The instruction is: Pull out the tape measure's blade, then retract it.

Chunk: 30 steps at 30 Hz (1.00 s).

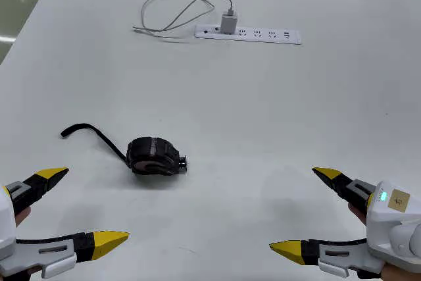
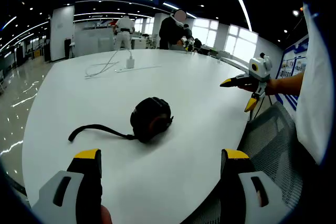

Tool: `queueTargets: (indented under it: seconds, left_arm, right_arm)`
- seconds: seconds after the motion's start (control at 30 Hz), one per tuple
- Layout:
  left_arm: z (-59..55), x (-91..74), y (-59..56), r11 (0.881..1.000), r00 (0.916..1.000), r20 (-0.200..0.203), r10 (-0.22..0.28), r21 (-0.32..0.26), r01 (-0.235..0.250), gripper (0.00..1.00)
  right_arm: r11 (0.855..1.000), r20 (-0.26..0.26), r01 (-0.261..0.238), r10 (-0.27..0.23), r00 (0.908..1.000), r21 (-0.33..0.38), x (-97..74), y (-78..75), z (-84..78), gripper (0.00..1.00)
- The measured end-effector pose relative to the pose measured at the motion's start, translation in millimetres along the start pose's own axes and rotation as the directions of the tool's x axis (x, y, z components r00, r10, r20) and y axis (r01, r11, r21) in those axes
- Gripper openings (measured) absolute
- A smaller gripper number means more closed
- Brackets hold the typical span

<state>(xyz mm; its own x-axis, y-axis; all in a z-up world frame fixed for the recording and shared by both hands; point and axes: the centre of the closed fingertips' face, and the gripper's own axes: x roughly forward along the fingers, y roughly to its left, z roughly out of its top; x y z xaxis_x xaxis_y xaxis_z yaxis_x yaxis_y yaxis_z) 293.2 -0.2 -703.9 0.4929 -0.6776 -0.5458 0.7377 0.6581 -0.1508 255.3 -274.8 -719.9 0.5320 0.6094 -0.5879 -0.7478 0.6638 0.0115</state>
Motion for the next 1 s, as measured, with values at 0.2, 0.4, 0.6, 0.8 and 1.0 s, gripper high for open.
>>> queueTargets:
  seconds: [0.2, 0.4, 0.6, 0.8, 1.0]
  left_arm:
    - [-3.0, -1.3, 1.7, 1.000, 0.9999, -0.014, 0.000, 0.015, 0.001, 0.92]
    - [-2.4, -1.5, 3.2, 1.000, 0.9998, -0.017, -0.001, 0.024, 0.001, 0.91]
    - [-2.4, 0.3, 1.5, 0.999, 0.9997, -0.023, -0.009, 0.035, 0.009, 0.91]
    - [-1.6, 3.2, 1.1, 0.999, 0.9993, -0.031, -0.018, 0.050, 0.019, 0.91]
    - [1.2, 7.5, 3.6, 0.996, 0.9985, -0.044, -0.032, 0.084, 0.036, 0.90]
  right_arm:
    - [1.000, 0.001, -0.007, 0.007, 1.0000, -0.005, 2.4, -0.3, 1.9, 0.92]
    - [1.000, 0.007, -0.013, 0.013, 0.9999, -0.007, 5.2, -0.7, 5.0, 0.92]
    - [1.000, 0.011, -0.024, 0.024, 0.9997, 0.005, 5.5, 0.3, 4.6, 0.91]
    - [1.000, 0.006, -0.029, 0.029, 0.9996, 0.002, 6.5, 0.2, 2.7, 0.91]
    - [0.999, 0.005, -0.048, 0.048, 0.9988, -0.010, 12.6, 1.1, 6.9, 0.90]
